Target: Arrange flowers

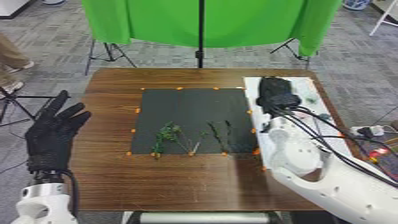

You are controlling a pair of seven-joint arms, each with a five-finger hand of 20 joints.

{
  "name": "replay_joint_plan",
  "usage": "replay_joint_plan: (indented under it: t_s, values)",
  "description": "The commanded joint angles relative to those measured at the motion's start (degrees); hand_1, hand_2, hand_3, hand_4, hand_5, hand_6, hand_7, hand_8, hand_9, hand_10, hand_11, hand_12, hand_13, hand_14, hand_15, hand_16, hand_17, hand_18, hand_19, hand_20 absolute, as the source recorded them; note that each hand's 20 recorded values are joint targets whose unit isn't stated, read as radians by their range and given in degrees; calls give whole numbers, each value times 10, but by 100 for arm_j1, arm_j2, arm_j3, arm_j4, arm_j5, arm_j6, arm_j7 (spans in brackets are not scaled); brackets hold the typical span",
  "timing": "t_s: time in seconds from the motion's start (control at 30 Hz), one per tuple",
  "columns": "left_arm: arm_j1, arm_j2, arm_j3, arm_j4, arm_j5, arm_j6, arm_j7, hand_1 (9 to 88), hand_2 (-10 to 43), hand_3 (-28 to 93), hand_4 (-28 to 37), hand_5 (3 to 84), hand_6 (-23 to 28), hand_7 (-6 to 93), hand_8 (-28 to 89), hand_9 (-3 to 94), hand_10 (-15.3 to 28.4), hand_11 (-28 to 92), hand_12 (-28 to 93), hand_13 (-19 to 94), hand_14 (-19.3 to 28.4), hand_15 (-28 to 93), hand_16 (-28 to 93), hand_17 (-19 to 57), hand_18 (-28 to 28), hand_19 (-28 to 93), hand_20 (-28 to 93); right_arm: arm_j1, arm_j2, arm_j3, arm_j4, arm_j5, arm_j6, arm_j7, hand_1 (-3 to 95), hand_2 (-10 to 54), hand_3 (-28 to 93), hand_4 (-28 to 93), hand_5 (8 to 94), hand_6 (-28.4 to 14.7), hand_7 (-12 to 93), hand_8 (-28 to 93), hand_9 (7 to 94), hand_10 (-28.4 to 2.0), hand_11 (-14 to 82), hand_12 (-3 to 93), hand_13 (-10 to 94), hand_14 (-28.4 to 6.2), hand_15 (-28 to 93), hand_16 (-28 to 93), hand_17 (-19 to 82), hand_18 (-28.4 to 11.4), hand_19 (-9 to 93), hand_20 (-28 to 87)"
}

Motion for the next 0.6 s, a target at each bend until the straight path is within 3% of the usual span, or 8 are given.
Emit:
replay_joint_plan:
  t_s: [0.03,0.13,0.27,0.33,0.37,0.43,0.6]
  values:
    - [-182,218,-99,53,-9,38,-75,213,95,752,-283,348,79,97,-74,351,196,305,149,248,259,625,-83,-67,230,492,368,747,-2047,-879,234,18,-376,-973,622,-95,712,-283,879,-30,172,73,937,-83,140,345,869,-38,529,234,434,-210,902,318]
    - [-393,352,-88,88,24,10,-137,212,95,751,-282,348,79,96,-74,351,196,305,149,248,259,624,-82,-67,230,492,368,775,-2586,-895,551,-8,-562,-1323,620,-95,715,-283,879,-29,172,73,937,-82,136,348,867,-37,531,238,431,-210,899,322]
    - [-467,453,-140,21,65,119,-246,212,95,750,-282,348,78,96,-74,350,196,303,149,248,259,624,-83,-68,230,492,368,260,-3374,-386,1058,-220,-1090,-2264,618,-95,716,-283,876,-29,172,72,937,-82,132,351,862,-38,534,241,428,-209,898,325]
    - [-530,612,-185,-9,73,183,-256,211,95,750,-283,348,78,96,-74,350,196,302,149,248,259,624,-82,-67,230,491,368,-48,-3773,-65,1261,-268,-1411,-2619,620,-95,713,-283,872,-28,173,71,936,-81,128,355,858,-38,538,242,424,-206,897,327]
    - [-693,752,-107,32,31,189,-248,211,95,751,-282,348,78,96,-74,350,196,302,149,248,259,624,-82,-67,230,491,368,72,-3742,-207,1329,-232,-1321,-2621,619,-95,713,-283,870,-28,175,71,935,-81,127,357,854,-38,541,243,423,-205,897,329]
    - [-928,805,-11,107,81,127,-310,211,95,750,-282,347,78,95,-74,350,196,301,150,247,259,623,-83,-68,230,491,368,212,-3718,-415,1441,-205,-1275,-2606,616,-95,714,-283,864,-28,178,71,932,-80,125,360,845,-36,548,244,420,-202,896,332]
    - [-1155,798,160,167,98,88,-351,211,95,750,-283,347,78,95,-73,350,195,301,150,247,259,623,-82,-68,230,490,368,138,-3757,-517,1520,-309,-1569,-2647,611,-95,712,-283,859,-20,181,63,927,-74,123,358,841,-36,556,237,413,-197,894,336]
